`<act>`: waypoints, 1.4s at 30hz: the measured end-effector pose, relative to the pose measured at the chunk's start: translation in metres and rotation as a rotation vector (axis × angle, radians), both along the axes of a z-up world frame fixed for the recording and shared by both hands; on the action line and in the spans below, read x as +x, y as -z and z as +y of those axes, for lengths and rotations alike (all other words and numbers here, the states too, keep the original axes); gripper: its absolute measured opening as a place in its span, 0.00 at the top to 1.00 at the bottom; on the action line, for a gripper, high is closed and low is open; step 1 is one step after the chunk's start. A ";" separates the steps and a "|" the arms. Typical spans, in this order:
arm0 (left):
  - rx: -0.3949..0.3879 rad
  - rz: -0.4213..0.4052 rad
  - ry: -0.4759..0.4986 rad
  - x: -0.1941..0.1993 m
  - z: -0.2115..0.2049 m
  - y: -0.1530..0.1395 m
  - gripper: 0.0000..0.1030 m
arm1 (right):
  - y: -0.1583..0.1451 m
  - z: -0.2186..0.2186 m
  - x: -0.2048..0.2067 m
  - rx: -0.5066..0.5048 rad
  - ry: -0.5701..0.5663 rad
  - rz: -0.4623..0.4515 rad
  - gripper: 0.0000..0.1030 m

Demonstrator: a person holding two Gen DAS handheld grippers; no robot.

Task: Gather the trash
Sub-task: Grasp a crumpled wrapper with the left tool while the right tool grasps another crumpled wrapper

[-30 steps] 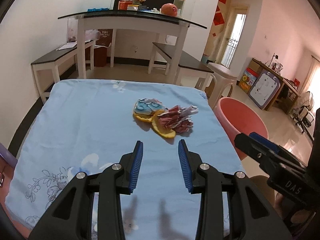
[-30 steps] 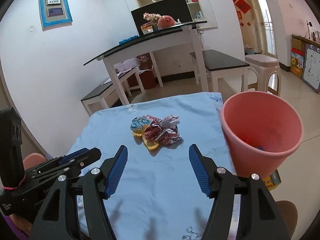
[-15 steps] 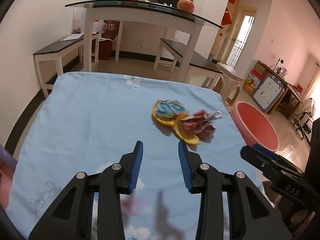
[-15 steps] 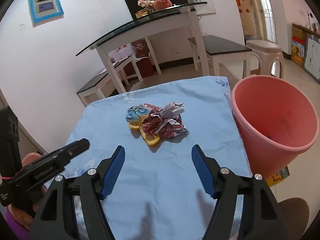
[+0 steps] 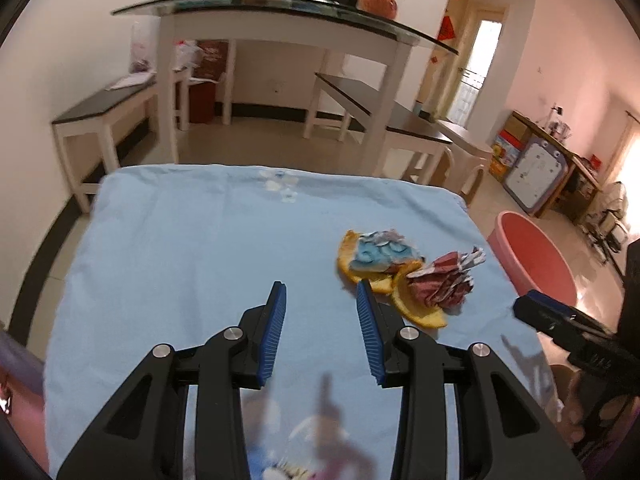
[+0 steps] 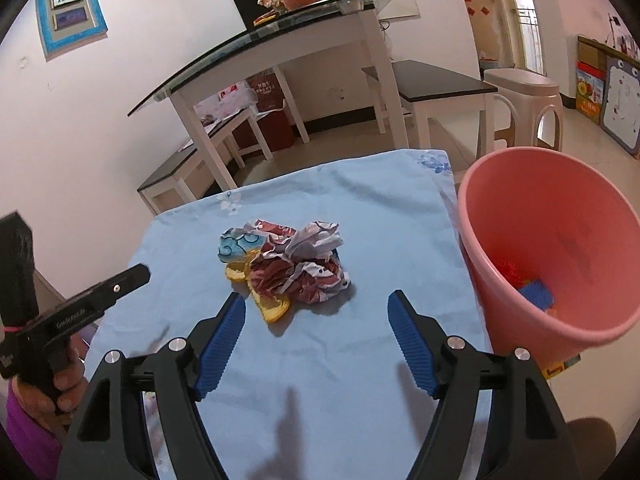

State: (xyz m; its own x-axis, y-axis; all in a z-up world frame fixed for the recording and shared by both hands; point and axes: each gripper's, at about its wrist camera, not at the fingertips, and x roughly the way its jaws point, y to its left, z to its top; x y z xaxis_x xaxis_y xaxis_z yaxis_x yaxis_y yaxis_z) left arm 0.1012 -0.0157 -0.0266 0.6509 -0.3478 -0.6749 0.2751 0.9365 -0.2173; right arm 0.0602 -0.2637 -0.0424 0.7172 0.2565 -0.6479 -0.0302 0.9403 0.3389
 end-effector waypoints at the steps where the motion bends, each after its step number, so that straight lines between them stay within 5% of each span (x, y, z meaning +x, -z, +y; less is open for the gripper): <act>1: -0.008 0.013 0.014 0.005 -0.004 0.001 0.64 | 0.002 0.001 0.004 -0.001 -0.008 0.005 0.28; 6: -0.035 0.049 0.080 0.028 -0.031 0.007 0.64 | 0.011 0.001 0.018 -0.002 -0.028 0.024 0.28; 15: 0.074 0.038 0.128 0.069 -0.059 0.030 0.64 | 0.024 0.001 0.049 -0.016 -0.089 0.034 0.26; 21: 0.048 0.052 0.168 0.065 -0.064 0.040 0.66 | 0.038 0.007 0.071 -0.003 -0.147 0.056 0.26; 22: 0.058 0.039 0.175 0.061 -0.066 0.041 0.78 | 0.040 0.009 0.074 0.004 -0.156 0.062 0.35; 25: 0.072 0.025 0.186 0.050 -0.072 0.042 0.91 | 0.044 0.012 0.078 0.020 -0.178 0.087 0.56; 28: 0.072 0.016 0.171 0.040 -0.070 0.040 0.94 | 0.039 0.009 0.071 0.025 -0.159 0.069 0.80; 42: -0.012 -0.054 0.069 -0.031 -0.032 -0.003 0.97 | 0.013 0.000 -0.004 0.031 -0.095 0.041 0.85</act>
State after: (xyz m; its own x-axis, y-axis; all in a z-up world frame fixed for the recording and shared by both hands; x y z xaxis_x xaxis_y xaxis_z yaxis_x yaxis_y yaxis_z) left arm 0.0698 -0.0476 -0.0234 0.6604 -0.4009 -0.6349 0.3507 0.9123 -0.2113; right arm 0.0566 -0.2637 -0.0554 0.6618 0.3426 -0.6668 -0.1042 0.9229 0.3707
